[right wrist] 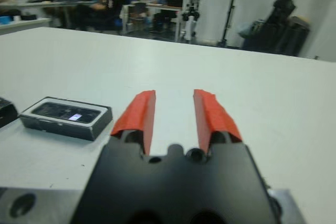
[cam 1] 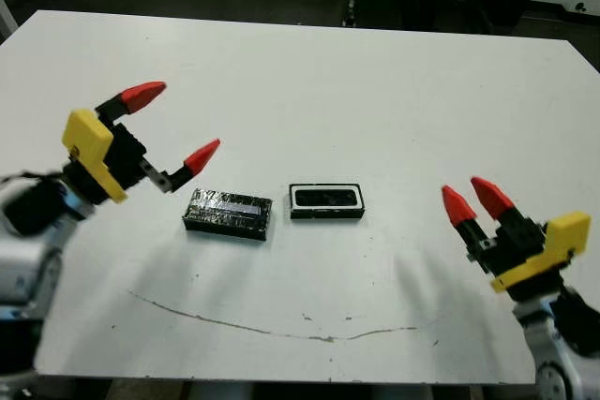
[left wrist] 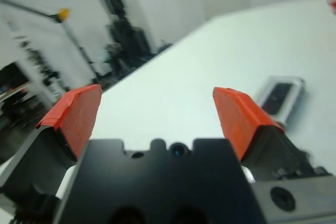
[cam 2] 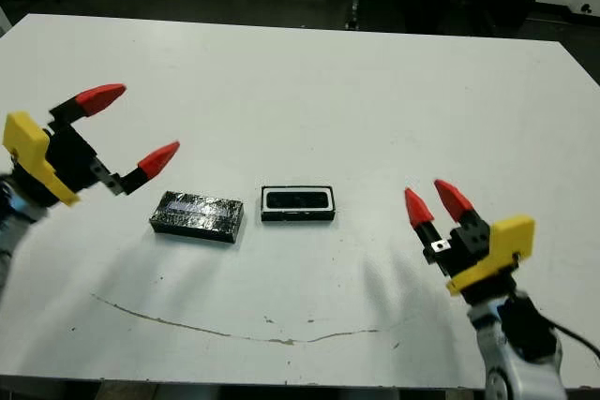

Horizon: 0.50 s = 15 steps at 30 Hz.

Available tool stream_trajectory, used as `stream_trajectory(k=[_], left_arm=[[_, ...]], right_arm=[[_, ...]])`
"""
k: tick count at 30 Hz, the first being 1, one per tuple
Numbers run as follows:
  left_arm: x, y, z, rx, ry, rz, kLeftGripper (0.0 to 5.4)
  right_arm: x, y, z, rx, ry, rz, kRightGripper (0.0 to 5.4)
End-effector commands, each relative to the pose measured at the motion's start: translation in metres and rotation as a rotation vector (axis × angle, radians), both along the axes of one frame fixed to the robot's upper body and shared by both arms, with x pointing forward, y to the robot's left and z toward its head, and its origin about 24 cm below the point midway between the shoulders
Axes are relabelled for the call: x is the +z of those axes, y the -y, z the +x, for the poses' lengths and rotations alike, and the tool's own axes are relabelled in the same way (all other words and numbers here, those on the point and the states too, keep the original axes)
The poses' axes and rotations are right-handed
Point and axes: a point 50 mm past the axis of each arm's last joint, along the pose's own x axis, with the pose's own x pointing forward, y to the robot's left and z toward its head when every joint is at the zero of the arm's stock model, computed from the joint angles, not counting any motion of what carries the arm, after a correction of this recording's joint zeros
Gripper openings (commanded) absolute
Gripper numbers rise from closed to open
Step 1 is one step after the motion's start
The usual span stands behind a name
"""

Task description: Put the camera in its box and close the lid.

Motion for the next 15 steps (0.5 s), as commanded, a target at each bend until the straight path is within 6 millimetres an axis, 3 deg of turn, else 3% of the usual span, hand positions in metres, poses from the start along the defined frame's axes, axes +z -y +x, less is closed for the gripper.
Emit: stream_trajectory(k=[1, 10, 15], left_arm=[[0.004, -0.004, 0.013, -0.122, -0.116, 0.059, 5.40], [-0.004, 0.002, 0.036, -0.411, -0.357, 0.069, 5.40], [-0.014, 0.008, 0.040, -0.486, -0.400, 0.087, 5.40]], right_arm=[[0.000, -0.002, 0.000, -0.017, 0.016, -0.009, 1.45], [0.001, -0.007, 0.004, -0.029, 0.026, -0.012, 0.09], [0.001, -0.007, 0.005, -0.032, 0.032, -0.019, 0.01]])
